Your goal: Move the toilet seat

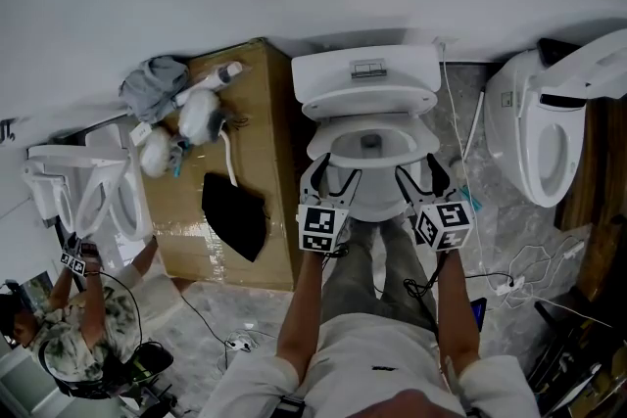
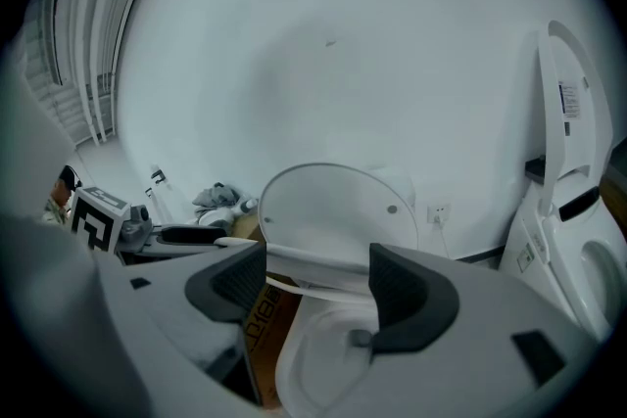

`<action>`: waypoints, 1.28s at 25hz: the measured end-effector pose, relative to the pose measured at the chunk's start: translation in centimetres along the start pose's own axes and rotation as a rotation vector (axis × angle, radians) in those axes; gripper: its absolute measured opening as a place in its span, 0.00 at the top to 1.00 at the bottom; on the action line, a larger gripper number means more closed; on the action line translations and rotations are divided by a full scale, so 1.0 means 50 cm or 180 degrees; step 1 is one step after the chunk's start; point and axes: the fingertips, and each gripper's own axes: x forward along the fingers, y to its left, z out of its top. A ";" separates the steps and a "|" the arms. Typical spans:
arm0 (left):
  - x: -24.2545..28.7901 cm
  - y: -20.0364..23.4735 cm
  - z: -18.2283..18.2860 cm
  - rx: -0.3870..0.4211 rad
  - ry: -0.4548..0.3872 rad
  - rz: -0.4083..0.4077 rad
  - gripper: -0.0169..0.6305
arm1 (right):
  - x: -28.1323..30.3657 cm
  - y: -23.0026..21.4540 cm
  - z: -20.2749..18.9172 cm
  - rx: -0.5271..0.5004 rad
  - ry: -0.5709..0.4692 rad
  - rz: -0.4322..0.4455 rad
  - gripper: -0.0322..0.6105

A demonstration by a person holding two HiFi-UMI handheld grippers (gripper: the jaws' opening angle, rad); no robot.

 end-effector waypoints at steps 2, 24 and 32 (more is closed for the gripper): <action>0.005 0.006 0.007 -0.0012 -0.0012 0.0005 0.50 | 0.006 -0.001 0.008 -0.0016 -0.0006 0.0001 0.41; 0.053 0.050 0.061 -0.0025 -0.0101 0.0105 0.52 | 0.057 -0.020 0.084 -0.0015 -0.0128 -0.0009 0.41; 0.072 0.066 0.095 0.0085 -0.0202 0.0173 0.52 | 0.081 -0.028 0.109 -0.0047 -0.0169 -0.0005 0.41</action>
